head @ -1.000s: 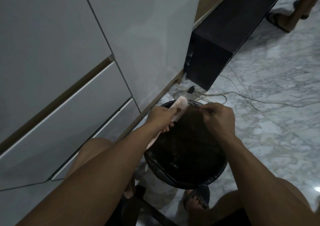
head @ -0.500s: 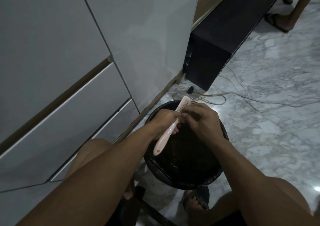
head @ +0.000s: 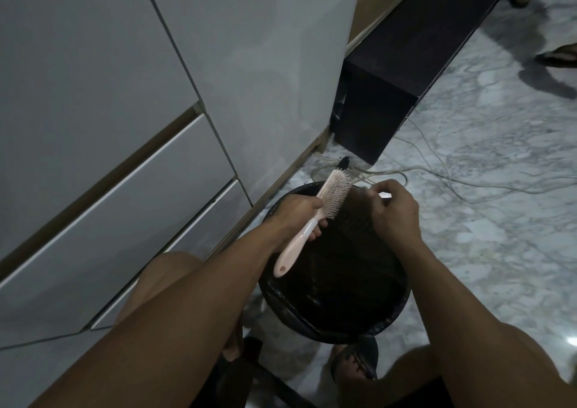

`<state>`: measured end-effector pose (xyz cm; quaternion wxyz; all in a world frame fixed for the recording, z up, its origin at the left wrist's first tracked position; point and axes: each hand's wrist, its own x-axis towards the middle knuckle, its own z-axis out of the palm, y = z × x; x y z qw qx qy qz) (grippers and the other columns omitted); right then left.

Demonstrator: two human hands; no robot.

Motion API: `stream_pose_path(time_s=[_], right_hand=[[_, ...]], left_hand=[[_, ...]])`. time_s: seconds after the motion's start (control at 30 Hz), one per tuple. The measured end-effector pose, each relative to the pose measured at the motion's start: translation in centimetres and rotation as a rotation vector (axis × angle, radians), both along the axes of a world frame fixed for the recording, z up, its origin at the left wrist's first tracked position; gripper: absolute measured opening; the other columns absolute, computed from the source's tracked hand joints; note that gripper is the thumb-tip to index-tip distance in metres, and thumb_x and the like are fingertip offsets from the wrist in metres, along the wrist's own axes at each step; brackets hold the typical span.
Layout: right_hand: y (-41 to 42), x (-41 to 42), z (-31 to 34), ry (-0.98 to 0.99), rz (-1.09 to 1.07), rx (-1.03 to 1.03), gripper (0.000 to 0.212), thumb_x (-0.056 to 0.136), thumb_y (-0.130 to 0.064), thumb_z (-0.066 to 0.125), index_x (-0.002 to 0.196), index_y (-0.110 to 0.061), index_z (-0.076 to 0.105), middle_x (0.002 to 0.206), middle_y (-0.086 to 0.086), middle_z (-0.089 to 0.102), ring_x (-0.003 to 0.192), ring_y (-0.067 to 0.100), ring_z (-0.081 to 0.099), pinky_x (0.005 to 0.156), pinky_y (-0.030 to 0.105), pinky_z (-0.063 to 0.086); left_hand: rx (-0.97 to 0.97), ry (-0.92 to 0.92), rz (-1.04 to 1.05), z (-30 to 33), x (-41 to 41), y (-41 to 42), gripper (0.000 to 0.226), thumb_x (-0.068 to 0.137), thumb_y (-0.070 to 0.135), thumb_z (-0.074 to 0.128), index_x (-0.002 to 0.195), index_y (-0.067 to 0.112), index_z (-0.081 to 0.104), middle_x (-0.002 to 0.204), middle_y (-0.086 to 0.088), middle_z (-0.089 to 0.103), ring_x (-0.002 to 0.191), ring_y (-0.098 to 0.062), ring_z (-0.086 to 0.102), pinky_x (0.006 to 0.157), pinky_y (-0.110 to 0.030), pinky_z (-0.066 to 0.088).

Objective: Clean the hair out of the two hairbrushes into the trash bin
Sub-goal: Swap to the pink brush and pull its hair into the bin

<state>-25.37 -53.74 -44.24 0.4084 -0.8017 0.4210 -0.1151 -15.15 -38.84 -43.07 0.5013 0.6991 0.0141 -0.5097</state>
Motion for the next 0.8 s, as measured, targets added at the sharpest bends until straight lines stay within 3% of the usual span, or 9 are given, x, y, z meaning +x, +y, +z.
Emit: stream_pose_path(time_s=[0.17,0.33,0.4,0.53,0.67,0.8], right_hand=[[1.1,0.6,0.1,-0.128,0.067,0.327,0.008,0.096,-0.014,0.055,0.093,-0.007,0.054,0.073,0.0,0.058,0.058,0.009,0.052,0.044,0.019,0.045],[0.3,0.4,0.2,-0.112,-0.007,0.331,0.012,0.091,-0.017,0.065,0.088,-0.01,0.056,0.074,0.004,0.066,0.055,0.015,0.056,0.042,0.018,0.045],[0.0,0.3,0.2,-0.085,-0.006,0.289,0.013,0.088,-0.017,0.068,0.089,-0.008,0.06,0.077,0.004,0.069,0.061,0.014,0.061,0.048,0.018,0.047],[-0.4,0.1,0.0,0.026,0.037,0.152,0.01,0.084,-0.01,0.069,0.09,-0.015,0.063,0.087,-0.001,0.068,0.082,0.015,0.064,0.074,0.03,0.051],[-0.9,-0.5,-0.6,0.145,-0.017,0.066,0.014,0.085,-0.006,0.063,0.096,-0.013,0.068,0.095,0.004,0.069,0.093,0.02,0.063,0.077,0.026,0.044],[-1.1,-0.8,-0.9,0.194,-0.04,0.07,0.016,0.085,-0.007,0.062,0.097,-0.013,0.07,0.093,0.003,0.067,0.099,0.023,0.062,0.081,0.029,0.047]], left_hand=[[-0.04,0.021,-0.048,0.5,-0.5,0.0,0.041,0.098,0.019,0.048,0.127,-0.008,0.055,0.083,-0.016,0.065,0.054,-0.015,0.056,0.049,-0.026,0.045],[-0.007,-0.074,-0.115,0.6,-0.5,0.1,0.037,0.099,0.021,0.049,0.126,-0.003,0.059,0.084,-0.016,0.068,0.054,-0.016,0.057,0.048,-0.025,0.045],[-0.004,-0.098,-0.108,0.6,-0.4,0.1,0.036,0.099,0.02,0.05,0.123,-0.003,0.061,0.082,-0.016,0.067,0.053,-0.017,0.056,0.046,-0.025,0.044],[0.062,-0.192,-0.089,0.3,-0.2,0.0,0.037,0.098,0.021,0.05,0.124,-0.003,0.06,0.081,-0.013,0.065,0.053,-0.017,0.055,0.047,-0.025,0.044],[0.128,-0.296,-0.06,-0.3,0.1,0.2,0.04,0.098,0.025,0.049,0.129,0.001,0.056,0.083,-0.008,0.062,0.062,-0.017,0.055,0.054,-0.028,0.044],[0.133,-0.308,-0.025,-0.2,0.6,0.5,0.043,0.099,0.026,0.048,0.134,0.0,0.051,0.092,-0.013,0.061,0.065,-0.017,0.055,0.056,-0.028,0.045]])
